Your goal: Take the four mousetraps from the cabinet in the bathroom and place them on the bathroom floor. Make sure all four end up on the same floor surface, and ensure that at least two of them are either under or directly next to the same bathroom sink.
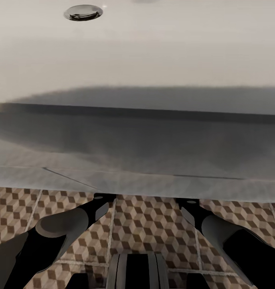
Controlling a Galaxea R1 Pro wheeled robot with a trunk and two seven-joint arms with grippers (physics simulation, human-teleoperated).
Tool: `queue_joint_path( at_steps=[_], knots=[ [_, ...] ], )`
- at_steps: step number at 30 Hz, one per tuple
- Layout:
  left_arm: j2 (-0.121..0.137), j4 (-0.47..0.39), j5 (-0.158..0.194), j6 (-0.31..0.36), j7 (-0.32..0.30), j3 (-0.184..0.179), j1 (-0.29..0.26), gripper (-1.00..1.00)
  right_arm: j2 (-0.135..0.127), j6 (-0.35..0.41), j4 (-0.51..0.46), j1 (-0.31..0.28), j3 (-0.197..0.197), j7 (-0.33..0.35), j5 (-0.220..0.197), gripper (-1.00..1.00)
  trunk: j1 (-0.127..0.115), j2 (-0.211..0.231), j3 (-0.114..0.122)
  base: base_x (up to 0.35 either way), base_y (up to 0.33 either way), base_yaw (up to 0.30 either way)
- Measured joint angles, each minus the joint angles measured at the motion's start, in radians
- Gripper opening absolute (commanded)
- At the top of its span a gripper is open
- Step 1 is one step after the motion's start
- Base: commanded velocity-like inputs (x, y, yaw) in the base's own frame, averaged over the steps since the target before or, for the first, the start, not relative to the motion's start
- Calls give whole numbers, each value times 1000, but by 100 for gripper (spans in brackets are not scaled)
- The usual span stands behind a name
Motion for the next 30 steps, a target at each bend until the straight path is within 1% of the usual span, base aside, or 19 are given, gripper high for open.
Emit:
queue_joint_path(
  at_steps=[10,30],
  knots=[
    [0,0,0,0,0,0,0,-100,-1,0,0,0,0,0,0,-100,0,0,-12,0,0,64],
    [0,0,0,0,0,0,0,-100,-3,-1,-1,0,-2,0,-1,-100,0,0,-13,0,0,2]
  ],
)
